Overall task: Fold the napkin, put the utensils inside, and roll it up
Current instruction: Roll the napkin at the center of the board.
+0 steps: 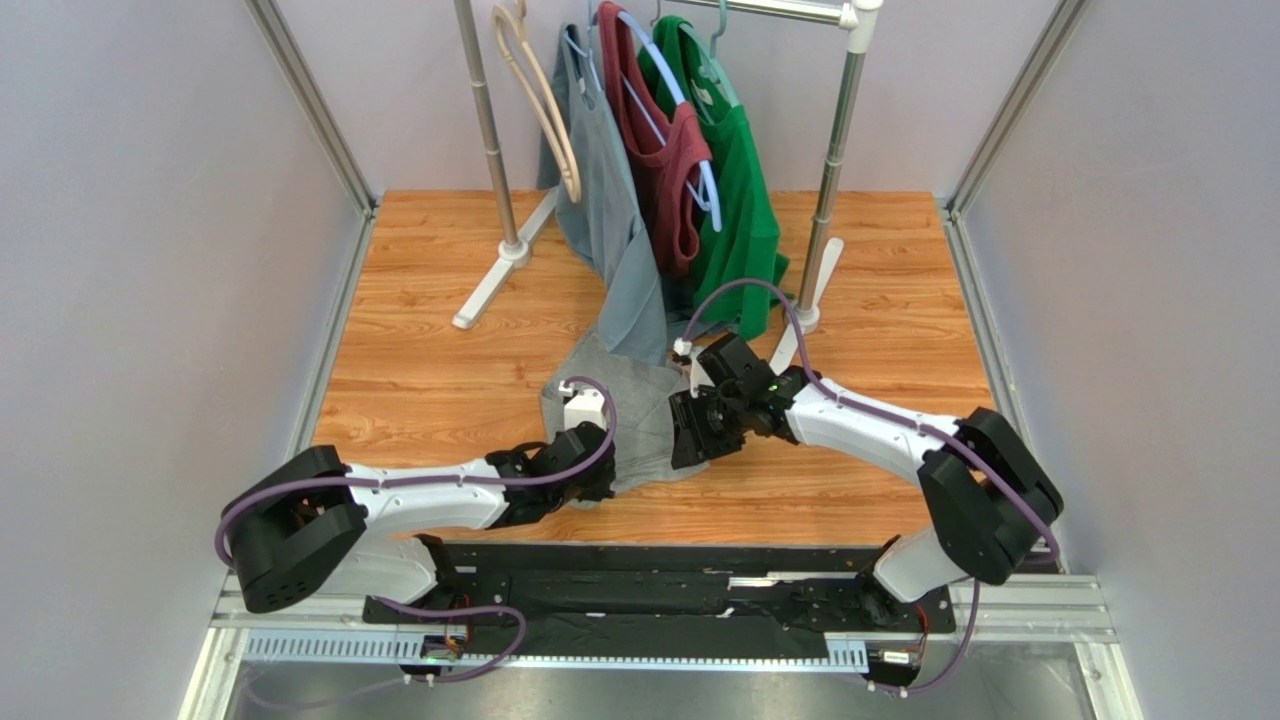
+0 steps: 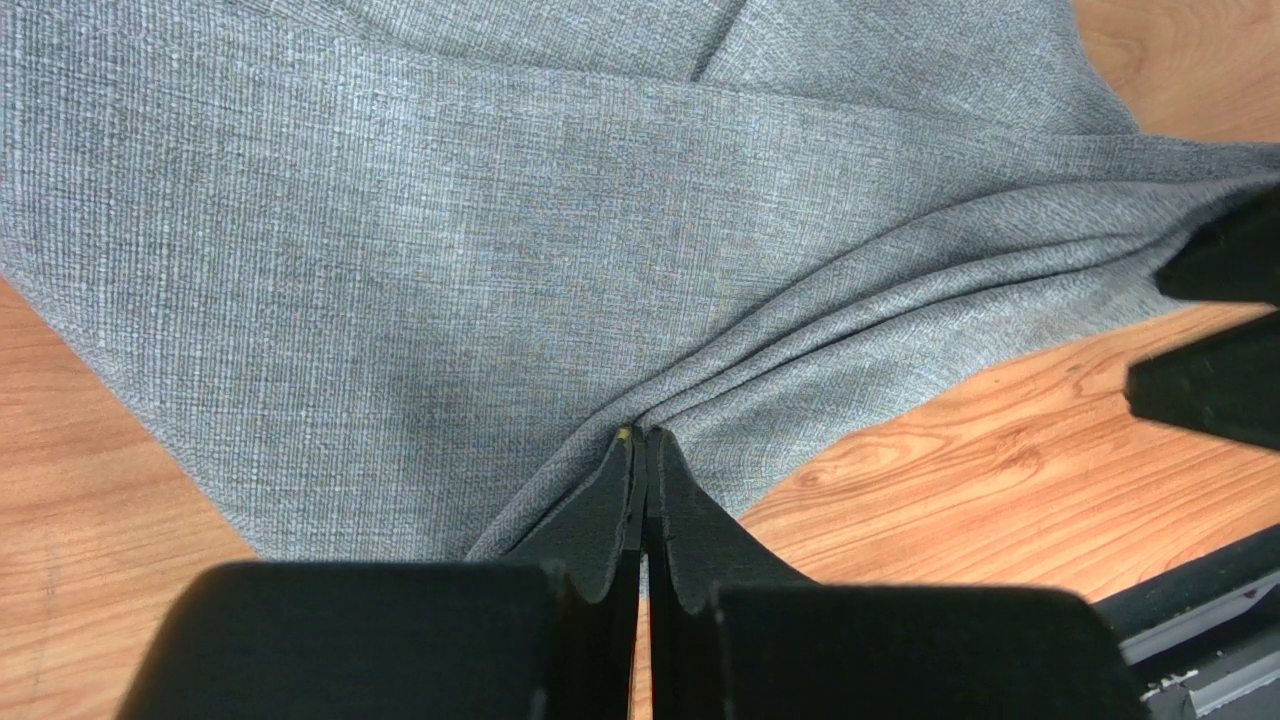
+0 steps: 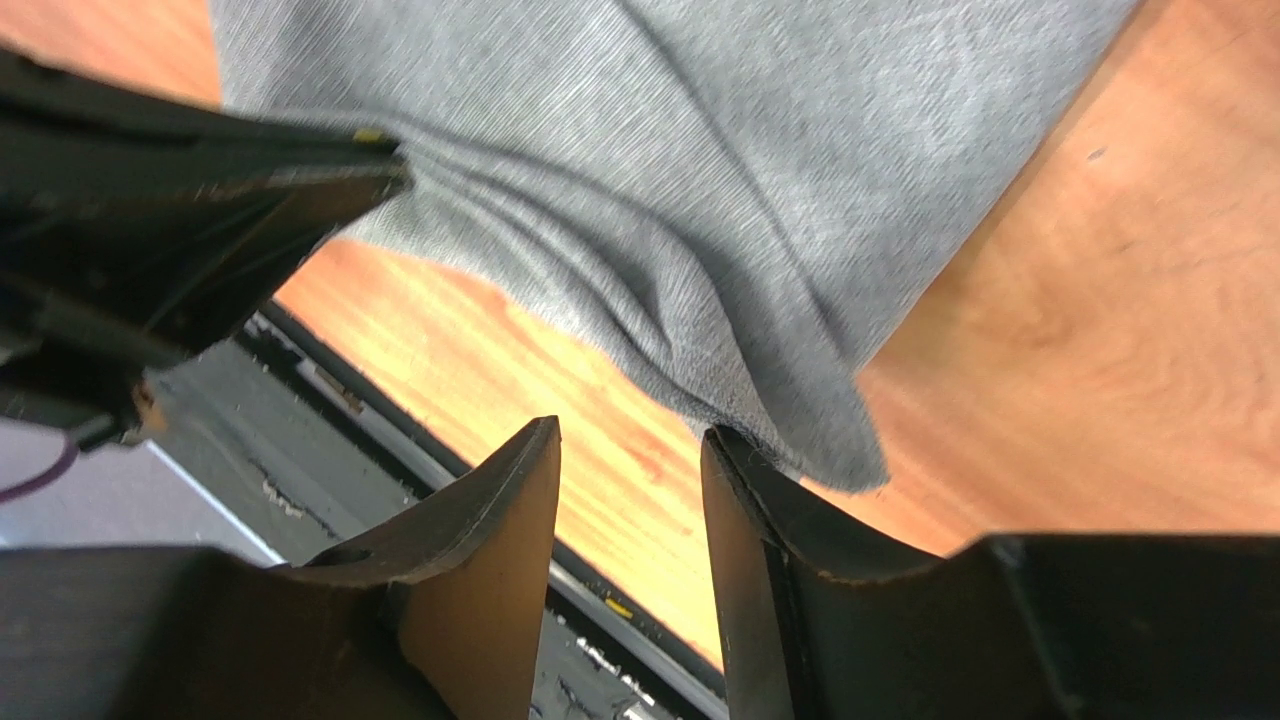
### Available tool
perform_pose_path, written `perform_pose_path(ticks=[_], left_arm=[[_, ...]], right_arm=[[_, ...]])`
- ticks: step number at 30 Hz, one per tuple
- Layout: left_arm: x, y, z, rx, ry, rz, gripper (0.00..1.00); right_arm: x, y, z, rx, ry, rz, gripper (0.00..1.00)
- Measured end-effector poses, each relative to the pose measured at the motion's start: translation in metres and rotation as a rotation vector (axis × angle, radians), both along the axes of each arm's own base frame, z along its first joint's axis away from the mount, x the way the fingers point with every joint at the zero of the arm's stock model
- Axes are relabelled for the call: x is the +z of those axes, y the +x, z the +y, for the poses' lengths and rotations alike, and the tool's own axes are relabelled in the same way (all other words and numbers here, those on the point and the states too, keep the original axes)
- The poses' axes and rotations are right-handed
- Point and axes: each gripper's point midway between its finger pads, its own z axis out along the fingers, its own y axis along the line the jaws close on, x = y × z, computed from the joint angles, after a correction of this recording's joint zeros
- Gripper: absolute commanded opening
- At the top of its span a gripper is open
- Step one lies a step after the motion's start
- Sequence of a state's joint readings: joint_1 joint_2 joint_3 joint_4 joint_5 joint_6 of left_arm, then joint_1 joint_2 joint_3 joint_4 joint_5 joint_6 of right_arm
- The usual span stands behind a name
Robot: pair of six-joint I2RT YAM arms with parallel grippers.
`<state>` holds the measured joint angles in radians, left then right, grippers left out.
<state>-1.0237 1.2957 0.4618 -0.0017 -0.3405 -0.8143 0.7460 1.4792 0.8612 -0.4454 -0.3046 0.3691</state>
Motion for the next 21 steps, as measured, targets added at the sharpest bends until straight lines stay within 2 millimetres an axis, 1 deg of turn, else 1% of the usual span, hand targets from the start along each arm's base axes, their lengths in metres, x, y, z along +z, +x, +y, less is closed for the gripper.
perform_pose_path(ticks=[3, 7, 13, 17, 19, 21], left_arm=[[0.0, 0.0, 0.0, 0.001, -0.005, 0.0, 0.01], [0.0, 0.0, 0.0, -0.001, -0.007, 0.002, 0.01], [0.0, 0.0, -0.001, -0.002, -0.011, 0.005, 0.0], [0.0, 0.001, 0.0, 0.001, -0.016, 0.012, 0.0], [0.0, 0.003, 0.001, 0.005, -0.022, 0.021, 0.0], [-0.001, 0.003, 0.001, 0.005, -0.032, 0.034, 0.0]], right_arm=[[-0.008, 0.011, 0.001, -0.015, -0.011, 0.008, 0.43], [-0.022, 0.015, 0.003, -0.019, -0.021, 0.033, 0.43], [-0.024, 0.019, 0.006, -0.016, 0.003, 0.039, 0.43], [-0.019, 0.02, 0.006, -0.015, 0.012, 0.023, 0.45], [-0.009, 0.02, 0.001, -0.014, 0.008, -0.003, 0.48], [0.009, 0.022, -0.006, -0.017, 0.014, -0.05, 0.5]])
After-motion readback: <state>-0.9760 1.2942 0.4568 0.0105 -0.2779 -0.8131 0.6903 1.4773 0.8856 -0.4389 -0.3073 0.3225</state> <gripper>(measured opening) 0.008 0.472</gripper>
